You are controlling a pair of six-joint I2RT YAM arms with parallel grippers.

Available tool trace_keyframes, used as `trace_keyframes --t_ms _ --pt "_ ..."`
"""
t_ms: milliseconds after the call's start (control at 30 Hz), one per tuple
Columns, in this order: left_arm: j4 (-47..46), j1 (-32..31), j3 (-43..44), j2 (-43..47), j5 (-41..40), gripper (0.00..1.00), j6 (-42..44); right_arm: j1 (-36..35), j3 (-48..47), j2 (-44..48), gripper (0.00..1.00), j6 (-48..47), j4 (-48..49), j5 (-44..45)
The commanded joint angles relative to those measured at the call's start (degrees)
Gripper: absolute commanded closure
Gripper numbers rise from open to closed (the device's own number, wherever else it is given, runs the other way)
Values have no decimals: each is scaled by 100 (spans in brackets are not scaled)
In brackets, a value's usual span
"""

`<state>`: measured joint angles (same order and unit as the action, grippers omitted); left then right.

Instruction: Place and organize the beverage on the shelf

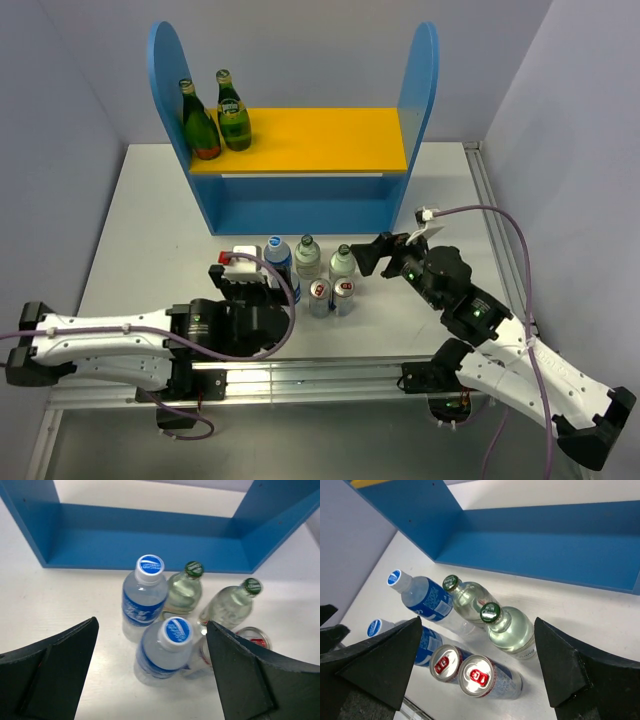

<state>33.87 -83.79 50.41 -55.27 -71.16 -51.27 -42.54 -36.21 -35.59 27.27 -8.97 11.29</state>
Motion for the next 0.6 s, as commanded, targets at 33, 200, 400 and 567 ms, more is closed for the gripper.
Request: trace_keyframes --t_ms 33,200,400,567 --pt "3267 -681 1248 -598 -1112 4 -2991 -245 8 280 0 -283 -87 233" --pt "4477 -1630 1936 -1563 -918 3 -3852 -1219 114 720 0 -126 -657 1733" --pt "3918 -2185 2131 -2505 -663 1 -3724 -2372 -9 370 0 568 -1501 3291" --pt "1691 -2194 1553 -2053 -95 1 -1894 -2636 148 -176 0 1088 -1486 3187"
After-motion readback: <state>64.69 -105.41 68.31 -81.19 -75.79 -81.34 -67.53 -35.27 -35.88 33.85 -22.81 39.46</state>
